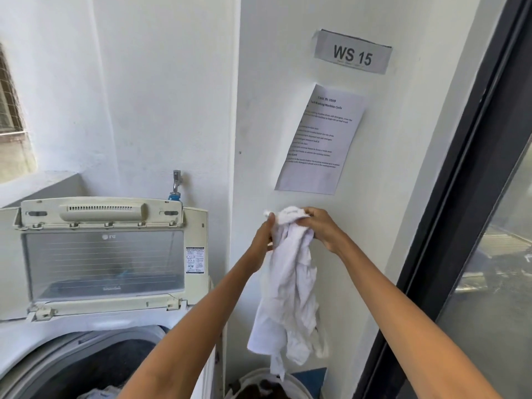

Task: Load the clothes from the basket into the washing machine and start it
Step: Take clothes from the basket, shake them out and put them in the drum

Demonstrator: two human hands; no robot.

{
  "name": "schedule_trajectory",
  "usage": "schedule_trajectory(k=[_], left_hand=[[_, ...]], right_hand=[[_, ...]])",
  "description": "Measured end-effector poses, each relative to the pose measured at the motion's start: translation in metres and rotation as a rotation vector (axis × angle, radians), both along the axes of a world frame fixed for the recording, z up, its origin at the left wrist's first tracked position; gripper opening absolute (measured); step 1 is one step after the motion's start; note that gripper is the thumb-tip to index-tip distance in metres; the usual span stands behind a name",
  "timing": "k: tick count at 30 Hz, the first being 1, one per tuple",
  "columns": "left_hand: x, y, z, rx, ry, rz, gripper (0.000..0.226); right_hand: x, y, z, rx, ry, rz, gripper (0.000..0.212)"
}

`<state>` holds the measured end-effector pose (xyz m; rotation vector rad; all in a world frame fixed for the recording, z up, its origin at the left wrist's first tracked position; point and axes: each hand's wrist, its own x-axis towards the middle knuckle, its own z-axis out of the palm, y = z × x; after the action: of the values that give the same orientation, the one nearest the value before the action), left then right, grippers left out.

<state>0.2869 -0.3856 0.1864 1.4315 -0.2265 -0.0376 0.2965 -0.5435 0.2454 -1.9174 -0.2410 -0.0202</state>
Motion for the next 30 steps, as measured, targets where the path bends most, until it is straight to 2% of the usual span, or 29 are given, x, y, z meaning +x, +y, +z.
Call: schedule_trajectory(k=[2,5,10,14,16,19,22,24,25,27,30], left_hand=[[0.006,-0.003,0.007,0.044,0.078,-0.066,0.058],[0.008,-0.009,0.012,0.022,0.149,0.128,0.015],[0.012,-0.001,0.004,-0.102,0.24,0.246,0.023],[0.015,0.004,0.016,-0.214,0.211,0.375,0.026],[0.019,0.014,0.021,-0.202,0.167,0.438,0.025],[0.018,0.033,0.024,-0.023,0.054,0.514,0.017],[0.012,0.046,0.027,0.375,-0.083,0.548,0.015],[0.008,0.047,0.033,0.645,-0.148,0.601,0.017],[0.007,0.046,0.036,0.704,-0.165,0.639,0.018],[0.004,0.045,0.04,0.621,-0.15,0.67,0.021],[0.003,0.042,0.045,0.306,-0.104,0.636,0.026]], right_hand=[[-0.004,-0.003,-0.011,-0.083,0.018,0.053,0.032],[-0.016,-0.004,-0.033,-0.141,0.077,0.214,0.024],[-0.026,-0.024,-0.056,-0.007,0.125,0.171,0.036],[-0.033,-0.035,-0.052,-0.021,0.098,0.097,0.023],[-0.03,-0.047,-0.052,-0.023,0.066,0.004,0.026],[-0.023,-0.067,-0.052,-0.107,-0.06,-0.24,0.037],[-0.023,-0.066,-0.041,-0.298,-0.157,-0.404,0.04],[-0.026,-0.055,-0.032,-0.304,-0.213,-0.446,0.036],[-0.027,-0.049,-0.028,-0.279,-0.232,-0.473,0.034],[-0.028,-0.037,-0.021,-0.19,-0.258,-0.495,0.03],[-0.025,-0.017,-0.004,-0.056,-0.255,-0.378,0.031]])
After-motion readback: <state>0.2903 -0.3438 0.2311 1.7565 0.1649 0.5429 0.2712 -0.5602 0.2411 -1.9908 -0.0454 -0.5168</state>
